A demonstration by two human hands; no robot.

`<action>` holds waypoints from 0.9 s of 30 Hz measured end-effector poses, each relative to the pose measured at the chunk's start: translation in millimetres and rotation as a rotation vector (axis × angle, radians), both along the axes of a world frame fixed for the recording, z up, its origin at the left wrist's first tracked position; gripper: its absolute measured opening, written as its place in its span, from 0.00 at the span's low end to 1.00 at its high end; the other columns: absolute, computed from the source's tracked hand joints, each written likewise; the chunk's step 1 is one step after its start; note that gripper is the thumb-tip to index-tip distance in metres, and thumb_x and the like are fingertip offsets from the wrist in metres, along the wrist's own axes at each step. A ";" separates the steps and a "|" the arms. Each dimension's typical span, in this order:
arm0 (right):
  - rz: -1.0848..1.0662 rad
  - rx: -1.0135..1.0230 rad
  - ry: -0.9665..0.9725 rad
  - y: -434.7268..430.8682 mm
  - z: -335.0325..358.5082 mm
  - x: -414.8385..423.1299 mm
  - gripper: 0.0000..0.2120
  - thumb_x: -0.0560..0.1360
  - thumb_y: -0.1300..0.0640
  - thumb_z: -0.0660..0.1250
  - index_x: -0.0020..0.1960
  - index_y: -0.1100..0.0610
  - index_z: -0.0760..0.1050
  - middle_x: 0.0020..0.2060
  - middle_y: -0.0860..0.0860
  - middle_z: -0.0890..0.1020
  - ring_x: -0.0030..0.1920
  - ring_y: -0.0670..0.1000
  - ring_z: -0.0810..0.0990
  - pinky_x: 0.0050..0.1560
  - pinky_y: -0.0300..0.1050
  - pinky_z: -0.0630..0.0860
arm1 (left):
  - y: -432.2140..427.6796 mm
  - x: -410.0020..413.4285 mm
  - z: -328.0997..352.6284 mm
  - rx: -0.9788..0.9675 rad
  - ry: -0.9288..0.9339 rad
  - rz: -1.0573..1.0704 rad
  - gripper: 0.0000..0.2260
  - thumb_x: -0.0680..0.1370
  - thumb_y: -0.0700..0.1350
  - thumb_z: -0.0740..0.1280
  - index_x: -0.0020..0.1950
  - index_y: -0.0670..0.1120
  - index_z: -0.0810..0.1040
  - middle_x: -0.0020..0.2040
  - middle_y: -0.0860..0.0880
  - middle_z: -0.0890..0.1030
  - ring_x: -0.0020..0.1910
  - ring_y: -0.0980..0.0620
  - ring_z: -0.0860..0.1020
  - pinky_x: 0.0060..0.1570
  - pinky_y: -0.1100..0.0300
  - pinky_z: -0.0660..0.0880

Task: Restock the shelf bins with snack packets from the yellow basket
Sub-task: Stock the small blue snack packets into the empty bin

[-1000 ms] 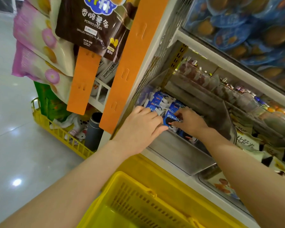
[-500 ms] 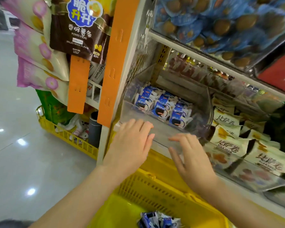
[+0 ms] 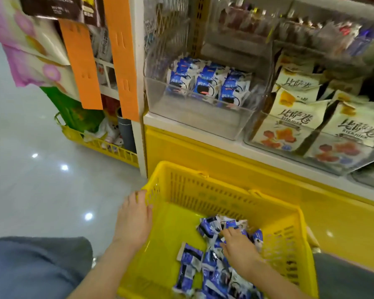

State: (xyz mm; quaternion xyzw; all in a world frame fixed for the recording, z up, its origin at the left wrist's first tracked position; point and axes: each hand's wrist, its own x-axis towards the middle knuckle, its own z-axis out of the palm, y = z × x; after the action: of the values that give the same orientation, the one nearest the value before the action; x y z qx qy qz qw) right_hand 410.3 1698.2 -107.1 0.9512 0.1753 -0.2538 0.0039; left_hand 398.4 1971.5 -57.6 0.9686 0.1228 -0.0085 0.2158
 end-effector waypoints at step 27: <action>-0.104 0.085 0.283 58.9 -125.4 -18.5 0.31 0.77 0.46 0.63 0.73 0.59 0.56 0.68 0.56 0.66 0.68 0.55 0.65 0.67 0.47 0.63 | 12.2 -2.4 -38.9 -0.071 -0.074 0.187 0.10 0.81 0.48 0.53 0.57 0.44 0.67 0.45 0.39 0.79 0.43 0.36 0.77 0.35 0.54 0.61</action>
State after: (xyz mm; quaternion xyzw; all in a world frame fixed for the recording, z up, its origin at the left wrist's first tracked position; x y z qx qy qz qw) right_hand 391.8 1757.1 -232.6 0.9131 0.1353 -0.3773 -0.0744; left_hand 396.0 1983.7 -96.5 0.9443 0.2042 0.0432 0.2544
